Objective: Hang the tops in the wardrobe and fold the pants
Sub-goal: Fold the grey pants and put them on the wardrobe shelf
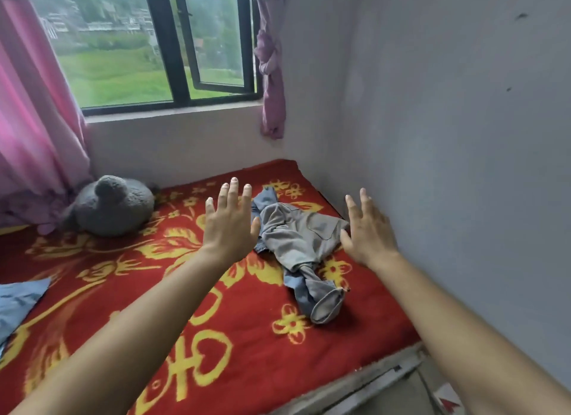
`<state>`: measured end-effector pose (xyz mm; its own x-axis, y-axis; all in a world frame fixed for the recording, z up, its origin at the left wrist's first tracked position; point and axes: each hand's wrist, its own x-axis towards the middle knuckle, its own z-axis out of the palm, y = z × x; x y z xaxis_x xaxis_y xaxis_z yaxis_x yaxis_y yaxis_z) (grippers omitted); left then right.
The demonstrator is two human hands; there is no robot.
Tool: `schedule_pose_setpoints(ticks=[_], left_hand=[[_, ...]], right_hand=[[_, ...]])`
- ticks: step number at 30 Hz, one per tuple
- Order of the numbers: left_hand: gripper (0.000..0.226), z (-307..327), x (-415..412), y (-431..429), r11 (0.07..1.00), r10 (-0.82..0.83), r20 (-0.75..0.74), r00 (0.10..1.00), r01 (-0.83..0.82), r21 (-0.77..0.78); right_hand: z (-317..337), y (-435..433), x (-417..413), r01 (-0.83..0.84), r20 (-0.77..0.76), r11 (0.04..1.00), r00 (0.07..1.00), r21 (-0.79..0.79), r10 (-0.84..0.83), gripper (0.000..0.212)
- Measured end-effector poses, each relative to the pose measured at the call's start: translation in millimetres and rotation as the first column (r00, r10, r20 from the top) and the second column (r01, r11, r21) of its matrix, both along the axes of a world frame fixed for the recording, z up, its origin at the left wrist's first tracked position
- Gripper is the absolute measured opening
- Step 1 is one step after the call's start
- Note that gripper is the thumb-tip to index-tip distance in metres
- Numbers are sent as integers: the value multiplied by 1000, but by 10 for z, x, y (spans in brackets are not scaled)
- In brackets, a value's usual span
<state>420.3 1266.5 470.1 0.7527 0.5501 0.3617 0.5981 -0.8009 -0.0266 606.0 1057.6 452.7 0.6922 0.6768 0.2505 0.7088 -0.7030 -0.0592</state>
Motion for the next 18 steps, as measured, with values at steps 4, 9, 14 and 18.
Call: schedule_pose_setpoints(ticks=[4,9,14,18], left_hand=[[73,-342,674,193,996,-78,-57,995,75,-53],[75,-912,1537,373,980,-115,-129,985,91,-176],[76,-1621,2250,535,954,-92,-307,947,-5,-300],[76,-2127,2679,606,926,-47,-397,917,-109,-362]], right_hand=[[-277,28,537,89,-51,996,995,-33,-90,81],[-799,158,1395,126,-106,989,985,-82,-134,81],[-1485,453,2278,70,-249,983,962,-170,-111,82],[-2059,710,2801,-14,-345,969,936,-246,-74,80]])
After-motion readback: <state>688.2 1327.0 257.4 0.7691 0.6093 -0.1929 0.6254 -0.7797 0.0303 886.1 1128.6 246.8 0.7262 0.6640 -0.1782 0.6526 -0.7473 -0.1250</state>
